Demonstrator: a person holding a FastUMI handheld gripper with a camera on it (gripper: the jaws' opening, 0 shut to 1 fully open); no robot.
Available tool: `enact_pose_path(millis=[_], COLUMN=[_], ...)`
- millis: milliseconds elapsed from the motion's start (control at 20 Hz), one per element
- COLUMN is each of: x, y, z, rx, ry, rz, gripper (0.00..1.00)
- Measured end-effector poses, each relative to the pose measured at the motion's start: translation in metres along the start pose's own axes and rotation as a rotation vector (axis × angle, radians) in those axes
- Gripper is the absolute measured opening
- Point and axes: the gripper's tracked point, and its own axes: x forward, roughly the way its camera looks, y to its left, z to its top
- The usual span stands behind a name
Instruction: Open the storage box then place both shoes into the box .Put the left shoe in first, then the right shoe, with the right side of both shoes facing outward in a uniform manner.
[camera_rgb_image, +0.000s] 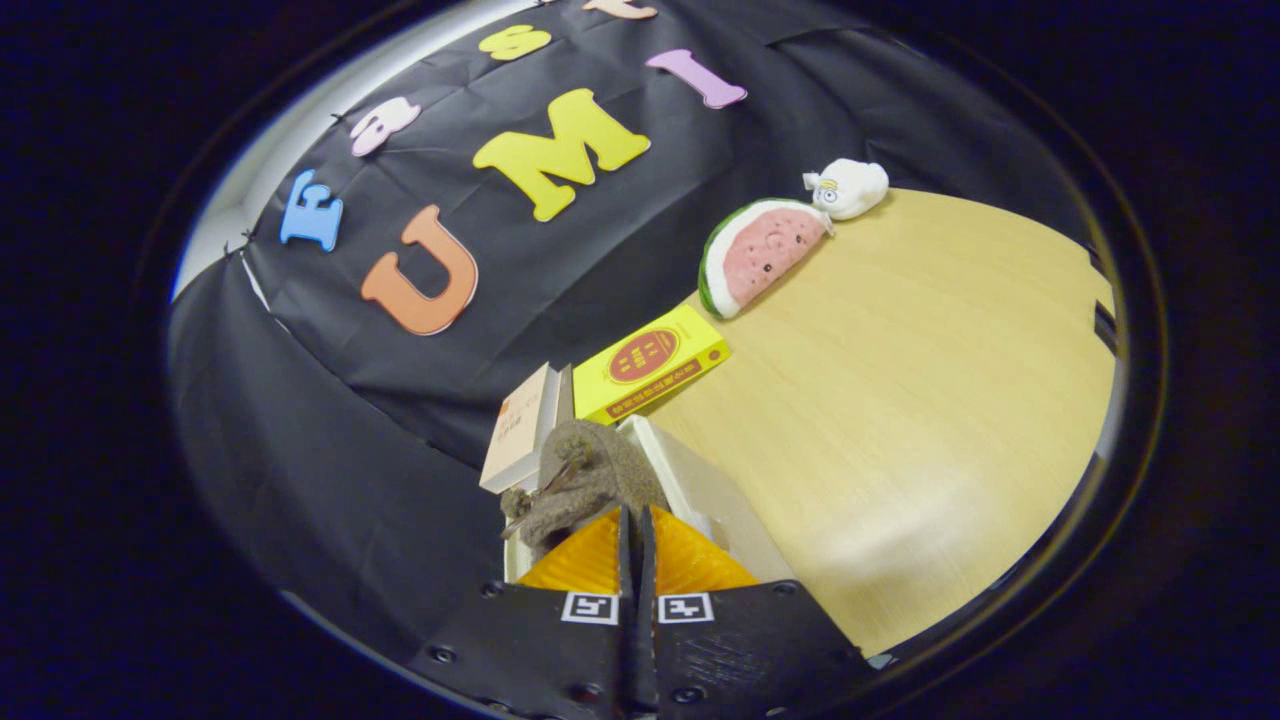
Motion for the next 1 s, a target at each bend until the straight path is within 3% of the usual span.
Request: enact_pose_path(millis=[400,500,850,1000], x=[0.005,-0.002,-0.020,-0.035], y=[-0.004,0.002,0.014,0.020], z=[-0.011,-0.015,-0.003,0.015], rx=[-0.046,-0.020,-0.143,-0.286], ry=[-0.045,-0.036,-0.076,-0.158], rz=[-0.007,0.009,0.082,0.113], gripper=[0.01,0.13,0.78,0.90])
